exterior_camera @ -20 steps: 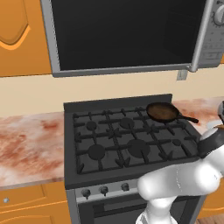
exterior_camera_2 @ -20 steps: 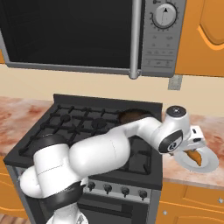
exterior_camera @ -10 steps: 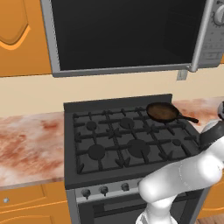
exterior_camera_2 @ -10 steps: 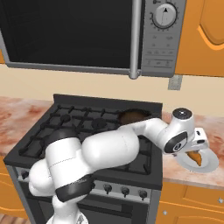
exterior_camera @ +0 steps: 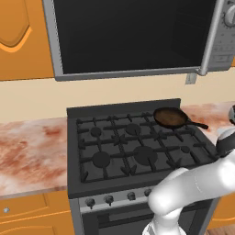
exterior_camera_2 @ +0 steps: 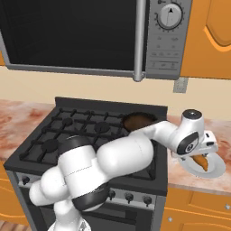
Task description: Pick the croissant and place it on the pan. Then turn on the stove to warm the croissant.
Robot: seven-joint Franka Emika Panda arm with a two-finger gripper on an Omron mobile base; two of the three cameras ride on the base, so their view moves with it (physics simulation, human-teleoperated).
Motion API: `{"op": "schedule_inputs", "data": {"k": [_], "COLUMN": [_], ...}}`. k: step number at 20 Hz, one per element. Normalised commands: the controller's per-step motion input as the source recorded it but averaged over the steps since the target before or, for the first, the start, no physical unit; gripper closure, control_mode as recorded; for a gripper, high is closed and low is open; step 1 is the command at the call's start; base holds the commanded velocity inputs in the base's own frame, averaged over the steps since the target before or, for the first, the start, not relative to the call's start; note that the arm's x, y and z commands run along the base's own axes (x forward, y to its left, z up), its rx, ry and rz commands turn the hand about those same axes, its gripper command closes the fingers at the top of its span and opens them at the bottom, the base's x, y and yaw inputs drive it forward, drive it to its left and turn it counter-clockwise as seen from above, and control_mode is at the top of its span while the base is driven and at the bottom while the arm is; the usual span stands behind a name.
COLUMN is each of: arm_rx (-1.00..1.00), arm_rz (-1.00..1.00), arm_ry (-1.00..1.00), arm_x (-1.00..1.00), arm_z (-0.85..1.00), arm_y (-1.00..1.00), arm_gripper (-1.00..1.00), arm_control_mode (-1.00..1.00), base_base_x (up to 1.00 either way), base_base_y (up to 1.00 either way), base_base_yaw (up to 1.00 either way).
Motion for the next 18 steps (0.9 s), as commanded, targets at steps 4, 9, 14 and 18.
{"op": "schedule_inputs", "data": {"k": [4,9,14,18], "arm_rx": [0.00,0.00,0.00,0.00], "arm_rz": [0.00,0.00,0.00,0.00], "arm_ry": [0.07,0.05,0.01,0.00], "arm_x": [0.23,0.23,0.13,0.12], "arm_z": [-0.19,-0.26,-0.24,-0.20], "arm_y": [-0.03,-0.09,-0.20,-0.21], "arm_gripper": [-1.00,-1.00,-1.00,-1.00], "arm_control_mode": [-1.00,-1.00,-1.00,-1.00], "base_base_x": [0.00,0.00,0.00,0.00], "base_base_y": [0.00,0.00,0.00,0.00], "base_base_yaw": [0.00,0.00,0.00,0.00]}}
